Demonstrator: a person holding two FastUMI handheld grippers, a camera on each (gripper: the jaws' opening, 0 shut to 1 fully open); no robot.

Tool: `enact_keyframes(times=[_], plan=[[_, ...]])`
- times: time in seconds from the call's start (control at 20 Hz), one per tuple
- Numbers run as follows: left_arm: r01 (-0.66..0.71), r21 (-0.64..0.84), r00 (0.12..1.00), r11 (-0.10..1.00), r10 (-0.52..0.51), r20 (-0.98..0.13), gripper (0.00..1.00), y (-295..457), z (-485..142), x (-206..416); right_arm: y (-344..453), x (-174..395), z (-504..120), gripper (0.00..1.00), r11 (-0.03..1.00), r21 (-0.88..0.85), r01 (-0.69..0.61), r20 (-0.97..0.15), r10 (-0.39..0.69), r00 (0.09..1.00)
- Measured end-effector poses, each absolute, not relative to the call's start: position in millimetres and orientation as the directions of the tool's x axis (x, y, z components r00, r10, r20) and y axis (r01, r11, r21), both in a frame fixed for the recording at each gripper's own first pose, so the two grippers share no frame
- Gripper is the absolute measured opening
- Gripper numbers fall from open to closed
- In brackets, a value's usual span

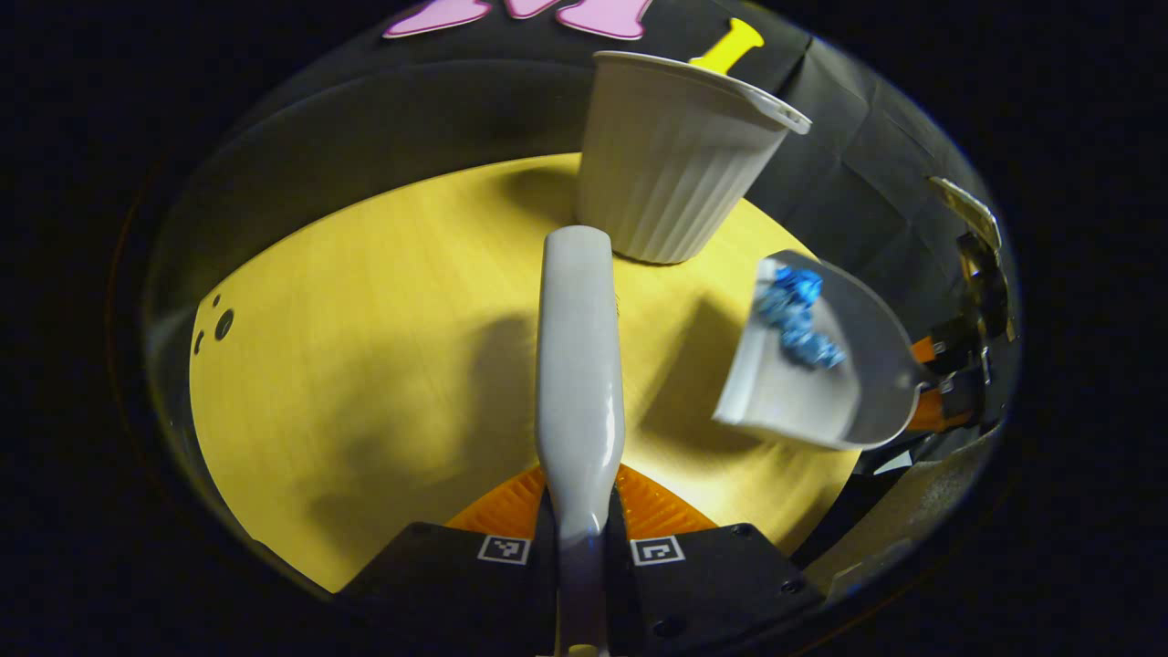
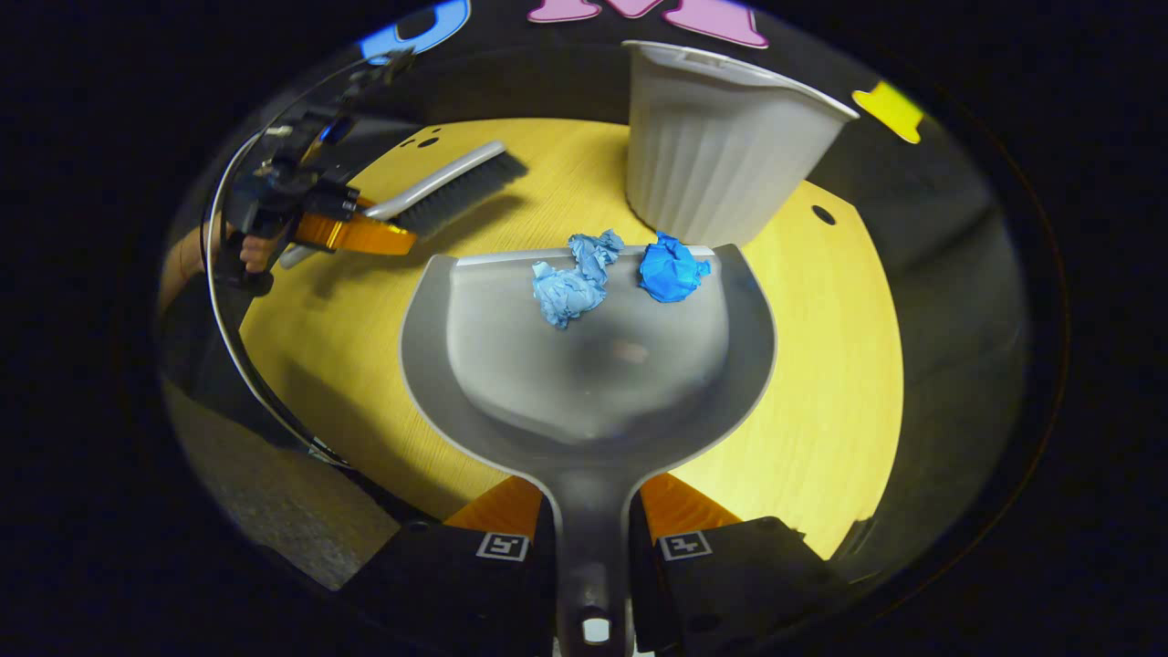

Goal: Pick up the small broom and dustpan from the desktop, sweep the trash into the dustpan with the broom, and then empty the trash into the garbage bin.

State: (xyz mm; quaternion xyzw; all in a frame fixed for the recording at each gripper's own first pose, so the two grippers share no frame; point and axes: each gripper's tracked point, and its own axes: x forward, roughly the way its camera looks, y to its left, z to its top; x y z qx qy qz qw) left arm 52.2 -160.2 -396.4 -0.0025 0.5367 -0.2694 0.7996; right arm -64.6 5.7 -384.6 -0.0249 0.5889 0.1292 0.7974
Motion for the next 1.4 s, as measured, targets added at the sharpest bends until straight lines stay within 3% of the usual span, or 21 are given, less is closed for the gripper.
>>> enact_keyframes(times=[0.1, 0.55, 0.6, 0.7, 0.75, 0.9, 1.15, 1.4], plan=[[0.398, -0.279, 0.280, 0.874, -0.405, -0.870, 0.29, -156.4, -399.2, 57.1, 6.2, -56.3, -368.5, 0.37, 0.975, 0.093, -0.201, -0.942, 0.151, 0.299], [0.367, -0.199, 0.249, 0.909, -0.302, -0.920, 0.26, -148.9, -402.8, 50.5, -75.9, 13.1, -257.4, 0.37, 0.999, 0.025, 0.028, -0.925, 0.012, 0.381], [0.360, -0.208, 0.242, 0.910, -0.306, -0.921, 0.22, -150.8, -401.6, 49.9, -87.1, 20.2, -248.1, 0.37, 0.999, 0.010, 0.042, -0.921, -0.007, 0.388], [0.346, -0.229, 0.226, 0.910, -0.318, -0.921, 0.25, -152.0, -403.3, 47.8, -99.3, 39.5, -231.6, 0.37, 0.998, -0.004, 0.067, -0.914, -0.031, 0.404], [0.343, -0.227, 0.223, 0.911, -0.314, -0.923, 0.29, -150.7, -405.4, 46.4, -103.1, 49.2, -224.6, 0.37, 0.997, -0.012, 0.074, -0.913, -0.041, 0.406], [0.340, -0.219, 0.231, 0.914, -0.307, -0.923, 0.22, -147.2, -408.6, 45.1, -120.9, 79.7, -215.1, 0.37, 0.997, -0.051, 0.061, -0.914, -0.071, 0.400], [0.323, -0.241, 0.232, 0.915, -0.323, -0.917, 0.25, -146.2, -409.8, 42.9, -139.7, 127.8, -224.9, 0.37, 0.994, -0.086, 0.065, -0.928, -0.104, 0.357], [0.318, -0.244, 0.240, 0.916, -0.327, -0.914, 0.25, -144.8, -410.0, 41.9, -147.9, 154.0, -234.0, 0.37, 0.985, -0.174, -0.017, -0.940, -0.161, 0.300]])
